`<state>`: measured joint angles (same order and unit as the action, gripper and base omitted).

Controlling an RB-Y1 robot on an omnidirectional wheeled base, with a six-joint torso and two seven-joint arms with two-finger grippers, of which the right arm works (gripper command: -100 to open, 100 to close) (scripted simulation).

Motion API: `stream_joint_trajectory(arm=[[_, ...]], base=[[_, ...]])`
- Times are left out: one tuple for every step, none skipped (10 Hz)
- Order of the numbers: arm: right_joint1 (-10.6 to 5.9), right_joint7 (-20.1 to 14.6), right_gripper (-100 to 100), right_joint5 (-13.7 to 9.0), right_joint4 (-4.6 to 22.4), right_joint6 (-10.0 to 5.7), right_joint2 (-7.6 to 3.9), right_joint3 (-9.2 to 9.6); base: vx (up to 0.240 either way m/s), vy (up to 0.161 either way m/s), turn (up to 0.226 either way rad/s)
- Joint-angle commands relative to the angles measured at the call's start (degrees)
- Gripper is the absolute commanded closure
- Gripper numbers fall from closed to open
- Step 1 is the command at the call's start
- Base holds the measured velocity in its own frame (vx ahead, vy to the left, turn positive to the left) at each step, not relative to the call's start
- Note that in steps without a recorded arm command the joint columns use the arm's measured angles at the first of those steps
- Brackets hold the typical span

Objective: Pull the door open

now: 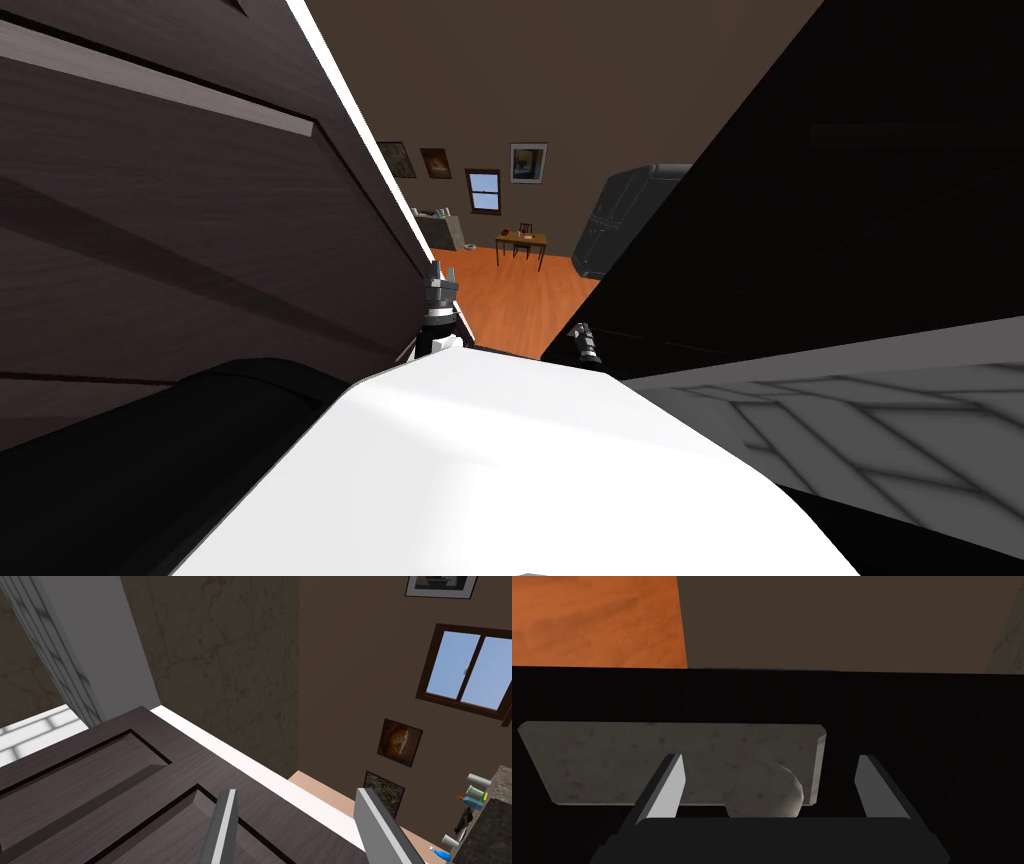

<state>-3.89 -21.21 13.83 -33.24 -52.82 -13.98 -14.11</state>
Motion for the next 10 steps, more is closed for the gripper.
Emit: stream_joint_trajectory(arm=[[0.00, 0.00, -100, 0.00, 0.00, 0.00, 0.00, 0.00], [0.00, 0.00, 100, 0.00, 0.00, 0.00, 0.00, 0.00], [0.00, 0.00, 100, 0.00, 0.00, 0.00, 0.00, 0.00], [0.00, 0.00, 100, 0.00, 0.00, 0.00, 0.00, 0.00], [0.00, 0.00, 100, 0.00, 0.00, 0.00, 0.00, 0.00], [0.00, 0.00, 100, 0.00, 0.00, 0.00, 0.00, 0.00], [0.00, 0.00, 100, 0.00, 0.00, 0.00, 0.00, 0.00], [0.50, -1.00, 100, 0.85, -0.16, -0.75, -0.35, 0.71], [0.62, -1.31, 100, 1.10, -0.24, -0.98, -0.50, 0.91], [0.91, -2.02, 100, 1.68, -0.40, -1.50, -0.83, 1.36]], base=[[0.058, 0.012, -0.029], [-0.028, 0.004, 0.001], [-0.033, -0.003, 0.022], [-0.014, -0.007, 0.010], [0.000, 0.000, 0.000], [0.000, 0.000, 0.000], [0.000, 0.000, 0.000], [-0.079, -0.036, 0.048], [-0.149, -0.045, 0.055], [-0.178, -0.056, 0.055]])
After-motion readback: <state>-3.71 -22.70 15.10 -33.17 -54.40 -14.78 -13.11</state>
